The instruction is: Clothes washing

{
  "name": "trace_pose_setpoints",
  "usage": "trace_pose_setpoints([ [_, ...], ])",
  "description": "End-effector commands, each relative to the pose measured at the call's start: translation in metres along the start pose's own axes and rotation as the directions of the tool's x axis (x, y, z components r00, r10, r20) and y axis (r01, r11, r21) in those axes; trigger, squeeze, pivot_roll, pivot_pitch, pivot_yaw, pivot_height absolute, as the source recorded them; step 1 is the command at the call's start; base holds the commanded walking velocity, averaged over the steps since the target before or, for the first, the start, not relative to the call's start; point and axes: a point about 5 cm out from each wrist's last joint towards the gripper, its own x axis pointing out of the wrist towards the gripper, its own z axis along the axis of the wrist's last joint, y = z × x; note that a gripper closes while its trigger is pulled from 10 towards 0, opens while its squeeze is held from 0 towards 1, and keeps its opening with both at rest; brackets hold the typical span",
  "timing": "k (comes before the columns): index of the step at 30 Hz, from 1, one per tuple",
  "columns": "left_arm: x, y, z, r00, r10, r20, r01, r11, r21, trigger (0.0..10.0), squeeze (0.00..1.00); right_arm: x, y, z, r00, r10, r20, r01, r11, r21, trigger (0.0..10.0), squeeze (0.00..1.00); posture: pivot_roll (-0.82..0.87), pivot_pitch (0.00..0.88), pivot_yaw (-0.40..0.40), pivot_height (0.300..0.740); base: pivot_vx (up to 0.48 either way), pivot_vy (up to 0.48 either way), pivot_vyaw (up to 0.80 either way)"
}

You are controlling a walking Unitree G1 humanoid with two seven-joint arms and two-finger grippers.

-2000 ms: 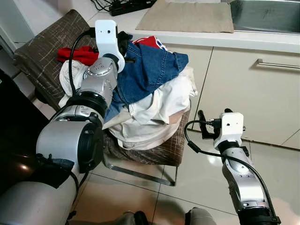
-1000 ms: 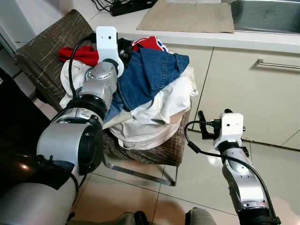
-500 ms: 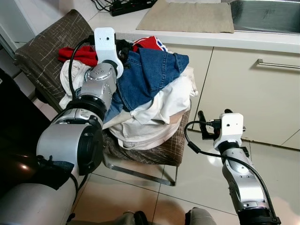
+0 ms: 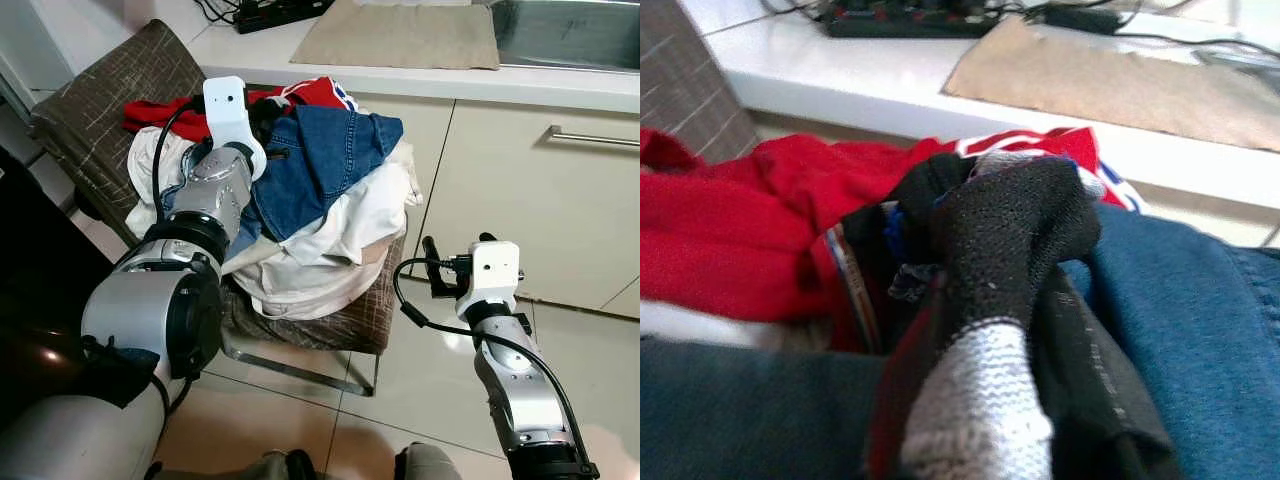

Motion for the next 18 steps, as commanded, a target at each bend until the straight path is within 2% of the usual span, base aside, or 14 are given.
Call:
trace_pose_setpoints([
  [1,0.000,-0.001,0.000,1.000,-0.022,0.008,0.022,0.999,0.024,0.0,0.00,-0.002,0.002,-0.003,1.000,0.010,-0.013,-0.010,1.000,0.003,10.0,0.00,-0.31,0.056,0.119,0.740,0.000,0.000,0.00],
  [3,0.000,-0.004,0.000,0.999,-0.043,0.019,0.042,0.998,0.035,0.0,0.00,-0.002,0.002,-0.003,1.000,0.011,-0.013,-0.011,1.000,0.007,10.0,0.00,-0.31,0.055,0.116,0.740,0.000,0.000,0.00],
  [10,0.000,-0.003,0.009,0.996,-0.054,0.074,0.055,0.998,-0.009,0.0,0.00,-0.001,0.002,-0.003,1.000,0.013,-0.014,-0.013,1.000,0.012,10.0,0.00,-0.31,0.049,0.115,0.740,0.000,0.000,0.00],
  [17,-0.001,0.001,0.011,0.996,-0.043,0.079,0.042,0.999,0.013,0.0,0.00,0.001,0.003,-0.003,1.000,0.018,-0.014,-0.018,1.000,0.012,10.0,0.00,-0.30,0.036,0.115,0.740,0.000,0.000,0.00],
  [18,0.000,0.000,0.017,0.992,-0.062,0.107,0.061,0.998,0.015,0.0,0.00,0.002,0.003,-0.003,1.000,0.018,-0.014,-0.018,1.000,0.015,10.0,0.00,-0.30,0.029,0.114,0.740,0.000,0.000,0.00],
])
